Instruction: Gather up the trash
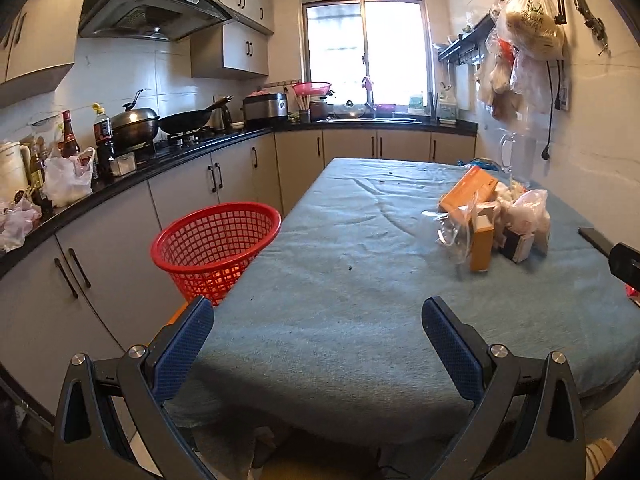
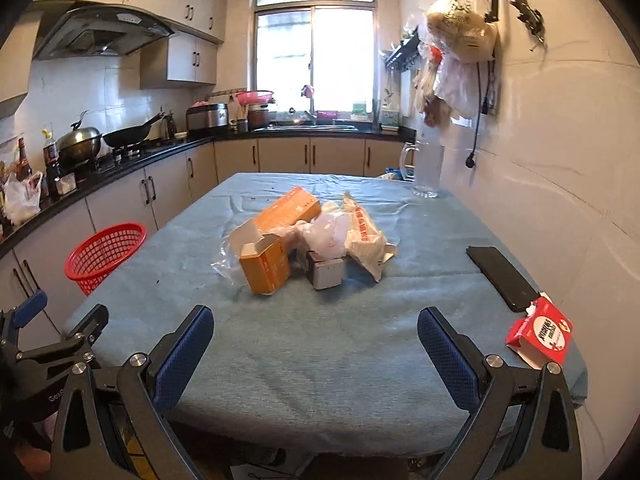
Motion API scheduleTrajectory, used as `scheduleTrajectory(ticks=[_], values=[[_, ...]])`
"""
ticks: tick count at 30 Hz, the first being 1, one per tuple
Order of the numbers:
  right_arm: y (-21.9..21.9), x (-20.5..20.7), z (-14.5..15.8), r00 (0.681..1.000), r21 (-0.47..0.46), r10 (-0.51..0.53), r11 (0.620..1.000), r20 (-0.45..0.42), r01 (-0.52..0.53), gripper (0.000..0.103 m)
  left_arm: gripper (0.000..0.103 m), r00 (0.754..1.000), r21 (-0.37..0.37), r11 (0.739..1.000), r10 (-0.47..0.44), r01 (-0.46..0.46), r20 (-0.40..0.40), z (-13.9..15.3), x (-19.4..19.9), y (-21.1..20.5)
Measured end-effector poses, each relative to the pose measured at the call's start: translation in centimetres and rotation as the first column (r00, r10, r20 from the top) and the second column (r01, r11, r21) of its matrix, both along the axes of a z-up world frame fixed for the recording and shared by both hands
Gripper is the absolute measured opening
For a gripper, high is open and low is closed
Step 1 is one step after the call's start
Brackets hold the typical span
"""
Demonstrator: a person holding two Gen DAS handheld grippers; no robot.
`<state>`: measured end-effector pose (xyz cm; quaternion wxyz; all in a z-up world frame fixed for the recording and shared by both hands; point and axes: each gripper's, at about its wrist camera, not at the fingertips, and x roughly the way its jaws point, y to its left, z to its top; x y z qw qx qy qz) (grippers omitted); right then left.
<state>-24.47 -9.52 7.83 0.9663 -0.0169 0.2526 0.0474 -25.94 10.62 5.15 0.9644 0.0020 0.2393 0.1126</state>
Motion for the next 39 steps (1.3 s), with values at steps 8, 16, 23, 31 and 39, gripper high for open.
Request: scheduleTrajectory(ticks=[8, 16, 23, 31, 39], values=[[0.5, 0.4, -1.2, 0.999, -0.023, 0.014, 1.0, -0.037, -0.015, 0.103, 0.103, 1.0, -0.003, 1.0, -0.009, 0.009, -0.025, -0.7, 0.2, 0.0], [0.7, 0.6, -1.5, 0.999, -0.025, 0.02, 0.999, -0.045, -0.021, 0.103, 0.103, 0.999, -0.002, 1.0, -0.006, 0.006, -0.034, -1.0, 0.5, -0.1], [0.7, 0.6, -1.8, 0.998, -0.027, 0.022, 0.999, -0.054, -0.024, 0.103, 0.103, 0.999, -0.002, 1.0, -0.008, 0.008, -0.037, -1.3, 0.4, -0.1], [0.8, 0.6, -2.0, 0.998, -0.03, 0.028, 0.999, -0.064, -0.03, 0.103, 0.103, 0.999, 0.0, 1.0, -0.007, 0.007, -0.042, -1.5, 0.5, 0.1], [0.9, 0.9, -2.2, 0.997, -0.03, 0.032, 0.999, -0.075, -0.034, 0.103, 0.103, 0.999, 0.001, 1.0, -0.008, 0.009, -0.046, -1.6, 0.5, 0.1]])
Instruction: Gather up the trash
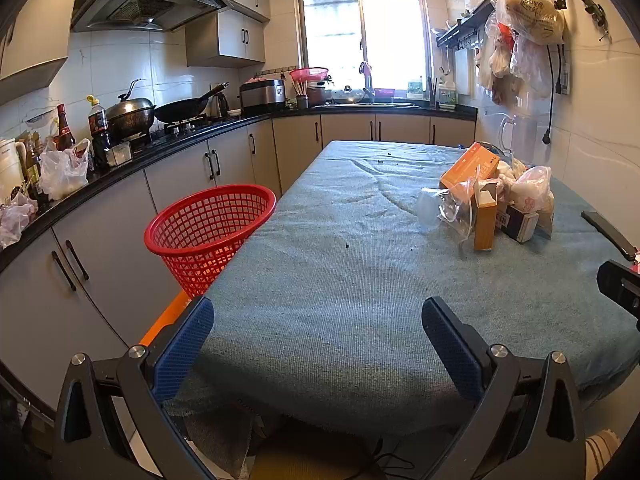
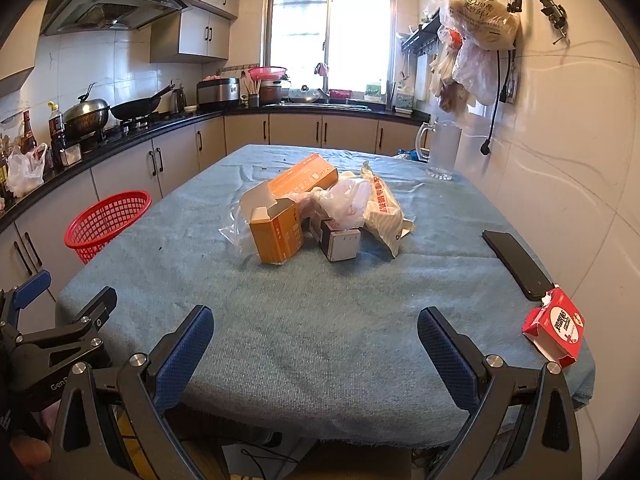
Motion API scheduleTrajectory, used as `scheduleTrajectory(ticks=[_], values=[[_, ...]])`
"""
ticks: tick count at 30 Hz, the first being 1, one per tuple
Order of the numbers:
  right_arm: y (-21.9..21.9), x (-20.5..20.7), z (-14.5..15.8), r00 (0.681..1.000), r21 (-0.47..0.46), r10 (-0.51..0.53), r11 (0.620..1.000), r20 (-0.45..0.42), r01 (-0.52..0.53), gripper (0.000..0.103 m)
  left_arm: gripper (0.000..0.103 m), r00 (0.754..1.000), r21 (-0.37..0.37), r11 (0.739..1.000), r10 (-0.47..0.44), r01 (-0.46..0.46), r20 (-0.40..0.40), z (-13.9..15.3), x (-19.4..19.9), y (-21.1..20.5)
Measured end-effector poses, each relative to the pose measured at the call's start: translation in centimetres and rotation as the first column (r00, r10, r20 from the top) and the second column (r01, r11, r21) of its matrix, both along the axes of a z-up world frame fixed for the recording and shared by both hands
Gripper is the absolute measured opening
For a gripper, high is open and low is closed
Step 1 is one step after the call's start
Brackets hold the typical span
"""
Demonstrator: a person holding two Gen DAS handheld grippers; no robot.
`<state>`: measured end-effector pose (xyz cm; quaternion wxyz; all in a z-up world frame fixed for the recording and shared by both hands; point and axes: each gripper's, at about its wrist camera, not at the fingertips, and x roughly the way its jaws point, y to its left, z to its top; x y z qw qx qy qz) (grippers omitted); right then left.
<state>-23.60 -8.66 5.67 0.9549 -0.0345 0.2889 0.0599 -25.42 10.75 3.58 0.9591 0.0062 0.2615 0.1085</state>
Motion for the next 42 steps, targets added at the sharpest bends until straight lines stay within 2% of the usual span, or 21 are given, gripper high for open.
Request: scheduleTrajectory(ticks=[15, 21, 26, 29, 33, 36, 38, 39, 41, 42], values=[[0.2, 0.2, -0.3, 1.0, -0.002, 0.006, 1.0, -0.016, -0.006, 0.103, 0.103, 1.0, 0.001, 1.0, -0.002, 0.002, -0.005, -0.1, 0.0, 0.0], [-1.5, 0.9, -0.5, 0.999, 0.049, 0.007, 0.999, -0.037, -0.005, 0.103, 0.103, 1.0, 0.0, 1.0, -0.024, 0.024, -0.008, -0.2, 0.1, -0.1], [-3.7, 2.2, -1.2, 0.996, 0.125, 0.008, 0.992, -0.088, 0.003, 0.101, 0.103, 0.994, -0.029, 0.994, -0.108, 0.107, -0.036, 0.4, 1.6, -0.2], [-4.7, 3.2, -1.3, 0.994, 0.153, 0.029, 0.988, -0.11, -0.012, 0.094, 0.103, 0.981, -0.079, 0.981, -0.183, 0.177, -0.068, 1.0, 3.6, -0.3], [-5.5, 4.5, -1.1, 0.99, 0.184, 0.051, 0.983, -0.13, -0.026, 0.077, 0.103, 0.955, -0.167, 0.951, -0.28, 0.262, -0.095, 2.0, 6.7, -0.4], [-5.9, 5.1, -0.8, 0.992, 0.191, 0.044, 0.981, -0.12, -0.021, 0.077, 0.092, 0.939, -0.201, 0.928, -0.335, 0.314, -0.083, 2.7, 8.6, -0.9], [-6.2, 5.5, -0.7, 0.992, 0.2, 0.043, 0.98, -0.117, -0.018, 0.077, 0.077, 0.925, -0.183, 0.921, -0.366, 0.344, -0.101, 2.4, 10.0, -1.9], [-6.2, 5.6, -0.6, 0.992, 0.202, 0.042, 0.979, -0.116, -0.018, 0.077, 0.074, 0.92, -0.178, 0.919, -0.375, 0.351, -0.118, 2.1, 10.7, -2.4], [-6.5, 6.1, -0.8, 0.992, 0.21, 0.04, 0.978, -0.118, -0.015, 0.077, 0.058, 0.904, -0.192, 0.907, -0.404, 0.376, -0.14, 1.6, 11.7, -3.2], [-6.6, 6.3, -0.9, 0.992, 0.214, 0.039, 0.977, -0.12, -0.013, 0.077, 0.056, 0.899, -0.196, 0.902, -0.414, 0.384, -0.146, 1.4, 12.0, -3.5]])
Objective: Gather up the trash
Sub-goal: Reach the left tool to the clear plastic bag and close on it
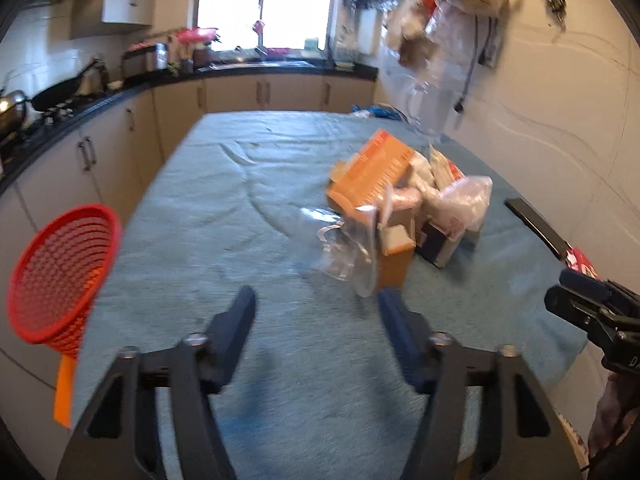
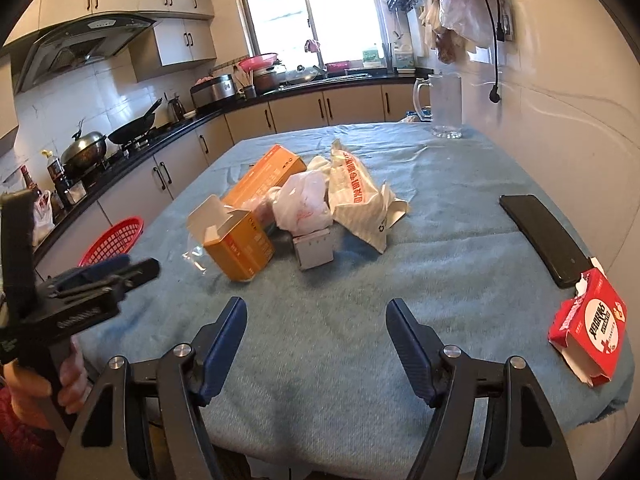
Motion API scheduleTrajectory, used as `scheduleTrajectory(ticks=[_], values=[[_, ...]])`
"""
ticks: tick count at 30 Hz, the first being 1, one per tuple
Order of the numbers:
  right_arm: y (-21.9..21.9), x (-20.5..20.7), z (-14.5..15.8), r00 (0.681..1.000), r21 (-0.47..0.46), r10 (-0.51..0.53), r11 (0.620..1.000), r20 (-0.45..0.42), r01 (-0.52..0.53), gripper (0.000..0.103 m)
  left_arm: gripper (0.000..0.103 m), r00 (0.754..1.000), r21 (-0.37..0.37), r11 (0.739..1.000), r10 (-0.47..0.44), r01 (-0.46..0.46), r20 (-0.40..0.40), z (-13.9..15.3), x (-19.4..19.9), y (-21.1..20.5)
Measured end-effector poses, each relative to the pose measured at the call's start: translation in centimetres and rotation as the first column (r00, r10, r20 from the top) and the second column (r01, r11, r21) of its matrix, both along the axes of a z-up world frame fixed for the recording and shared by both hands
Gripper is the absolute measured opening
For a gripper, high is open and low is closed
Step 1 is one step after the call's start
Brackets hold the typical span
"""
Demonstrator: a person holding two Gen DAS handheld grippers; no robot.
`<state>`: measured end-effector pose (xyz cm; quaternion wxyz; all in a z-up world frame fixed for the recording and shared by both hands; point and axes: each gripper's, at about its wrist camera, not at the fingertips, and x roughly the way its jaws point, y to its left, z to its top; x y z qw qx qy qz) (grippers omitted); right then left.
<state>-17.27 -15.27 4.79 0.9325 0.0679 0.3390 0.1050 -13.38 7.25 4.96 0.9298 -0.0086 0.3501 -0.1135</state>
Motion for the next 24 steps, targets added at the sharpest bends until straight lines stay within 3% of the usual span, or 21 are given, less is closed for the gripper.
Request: scheduleTrajectory(ticks=[5, 6, 8, 13, 24], values=[[-0.4, 1.1, -0.7, 1.0, 0.014, -0.001, 1.0, -0.015, 0.001, 0.077, 0.054, 1.0, 0.04, 0.999, -0.028, 0.028, -0.007, -1.1, 1.4, -2.2], [-0.5, 1.2, -0.8, 1.0, 0.018, 0.0, 1.0, -0.016, 0.0, 0.077, 0.051, 0.999, 0.043, 0.999, -0.034, 0.034, -0.014, -1.4, 1.7, -2.5], [-0.6, 1.6, -1.0, 1.0, 0.026, 0.004, 1.0, -0.019, -0.004, 0.077, 0.035, 0.999, 0.056, 0.997, -0.043, 0.045, -0.028, -1.7, 2.4, -3.0], [-0.8, 2.1, -1.2, 1.0, 0.037, 0.016, 0.999, -0.016, -0.016, 0.077, 0.026, 0.998, 0.063, 0.998, -0.027, 0.03, -0.051, -2.3, 4.1, -3.1], [-1.1, 3.5, -1.2, 0.999, 0.074, 0.036, 0.997, -0.024, -0.035, 0.077, 0.025, 0.994, 0.051, 0.995, 0.086, -0.082, -0.07, -2.5, 6.2, 1.5]])
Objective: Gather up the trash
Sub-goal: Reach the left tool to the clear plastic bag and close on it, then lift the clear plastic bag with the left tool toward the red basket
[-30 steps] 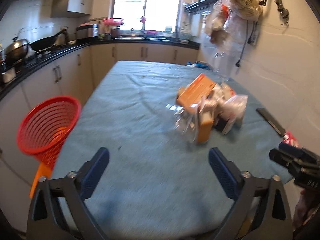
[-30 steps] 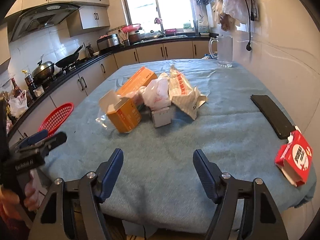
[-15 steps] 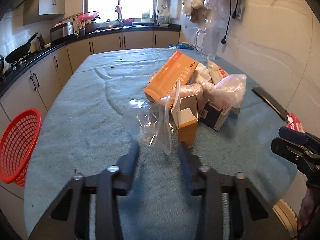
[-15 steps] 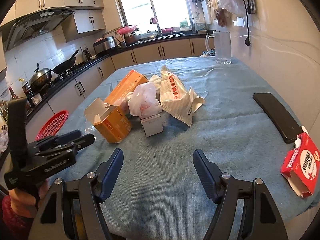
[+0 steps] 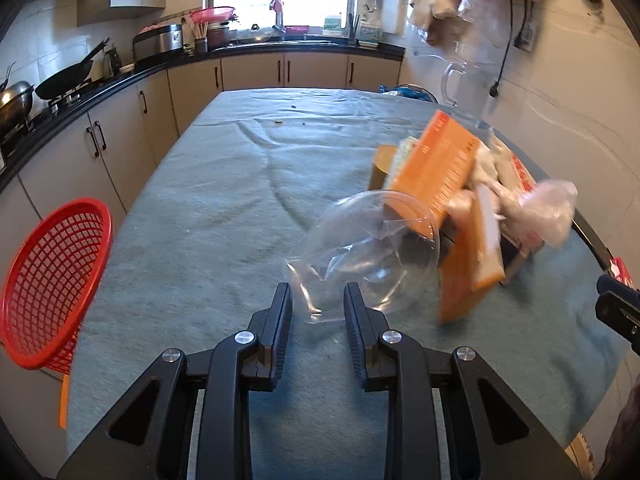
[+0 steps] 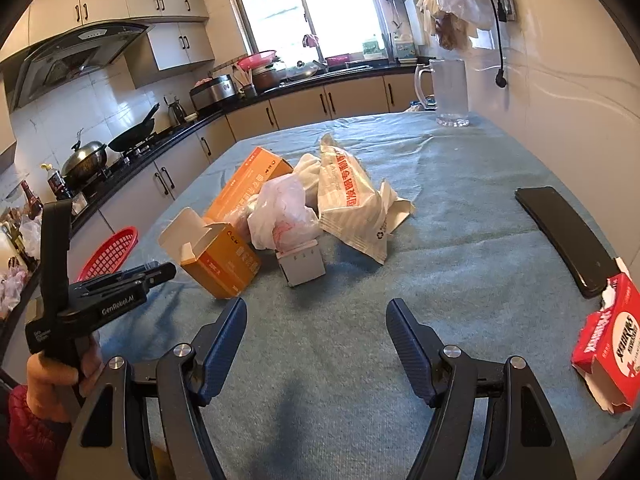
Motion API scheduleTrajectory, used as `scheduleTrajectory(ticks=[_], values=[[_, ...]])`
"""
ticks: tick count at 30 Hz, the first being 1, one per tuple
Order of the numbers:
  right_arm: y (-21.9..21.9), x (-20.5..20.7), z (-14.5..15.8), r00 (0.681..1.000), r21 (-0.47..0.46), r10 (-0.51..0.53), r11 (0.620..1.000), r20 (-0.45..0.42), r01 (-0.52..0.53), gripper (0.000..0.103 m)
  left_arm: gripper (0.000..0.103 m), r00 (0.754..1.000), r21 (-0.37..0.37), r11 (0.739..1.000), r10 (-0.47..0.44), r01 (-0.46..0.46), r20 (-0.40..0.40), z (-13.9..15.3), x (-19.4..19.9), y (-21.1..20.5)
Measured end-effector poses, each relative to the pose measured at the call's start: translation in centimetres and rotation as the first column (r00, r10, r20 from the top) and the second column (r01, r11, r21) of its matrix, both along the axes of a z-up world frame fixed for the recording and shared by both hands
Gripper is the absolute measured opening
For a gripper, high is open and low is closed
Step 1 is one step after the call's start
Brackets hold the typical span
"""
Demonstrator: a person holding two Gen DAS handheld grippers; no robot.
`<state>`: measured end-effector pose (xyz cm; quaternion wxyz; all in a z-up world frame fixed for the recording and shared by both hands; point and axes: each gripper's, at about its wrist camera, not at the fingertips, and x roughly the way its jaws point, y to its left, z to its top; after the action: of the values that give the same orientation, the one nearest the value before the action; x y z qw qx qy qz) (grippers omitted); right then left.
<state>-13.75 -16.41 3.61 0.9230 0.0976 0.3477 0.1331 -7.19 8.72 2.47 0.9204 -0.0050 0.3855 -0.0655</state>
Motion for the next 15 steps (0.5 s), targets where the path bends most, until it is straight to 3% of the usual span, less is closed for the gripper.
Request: scheduleTrajectory(ticks=[8, 11, 15], values=[[0.4, 1.9, 1.0, 1.0, 0.058, 0.023, 0.998, 0.018, -0.024, 0.077, 0.025, 1.0, -0.031, 1.0, 0.005, -0.005, 0.005, 0.2, 1.3, 1.0], [0.6, 3.2, 1.3, 1.0, 0.093, 0.021, 0.995, 0.018, -0.022, 0.077, 0.015, 1.0, -0.043, 0.999, 0.004, -0.004, 0.01, 0.2, 1.4, 1.3], [0.9, 4.9, 1.6, 1.0, 0.101, -0.002, 0.995, 0.028, 0.0, 0.074, 0.014, 1.0, -0.05, 0.999, 0.009, -0.008, 0.02, 0.4, 1.4, 1.7]])
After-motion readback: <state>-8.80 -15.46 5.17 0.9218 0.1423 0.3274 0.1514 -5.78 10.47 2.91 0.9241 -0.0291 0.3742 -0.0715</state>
